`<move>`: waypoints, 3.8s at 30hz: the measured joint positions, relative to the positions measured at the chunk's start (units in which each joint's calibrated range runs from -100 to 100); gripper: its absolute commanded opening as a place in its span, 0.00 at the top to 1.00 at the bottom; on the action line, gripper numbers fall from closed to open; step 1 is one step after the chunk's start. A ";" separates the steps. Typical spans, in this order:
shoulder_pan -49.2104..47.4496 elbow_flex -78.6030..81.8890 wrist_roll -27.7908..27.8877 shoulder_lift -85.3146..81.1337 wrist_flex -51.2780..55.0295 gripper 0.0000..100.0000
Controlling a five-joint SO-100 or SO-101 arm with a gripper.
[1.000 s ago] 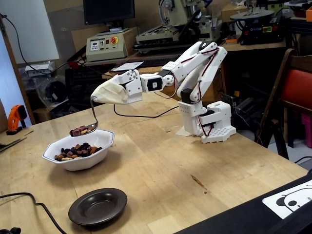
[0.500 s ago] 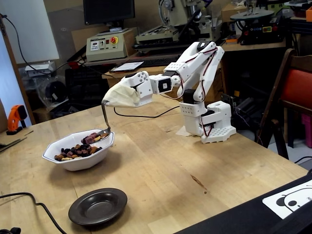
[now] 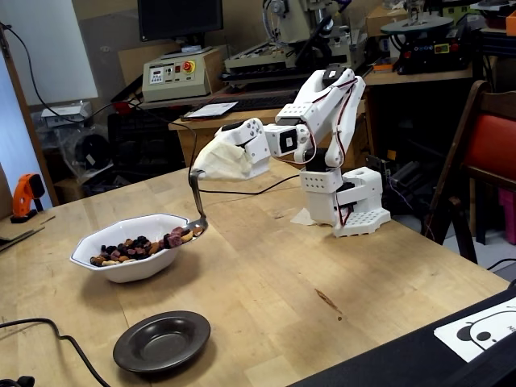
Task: Use spoon to transfer food from the white bowl to brown plate
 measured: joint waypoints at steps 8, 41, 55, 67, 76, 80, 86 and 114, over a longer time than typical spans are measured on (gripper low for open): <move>-3.21 0.00 0.00 0.00 0.00 0.97; 1.68 0.00 0.15 4.04 0.00 0.97; 1.68 0.00 0.10 13.22 -5.22 0.97; 1.68 0.00 0.98 20.18 -11.88 0.97; 1.68 0.00 4.49 23.96 -13.81 0.97; 1.68 -0.84 4.59 25.85 -14.69 0.97; 1.68 -10.35 4.59 33.49 -14.93 0.97; 1.90 -18.35 9.47 40.79 -14.93 0.97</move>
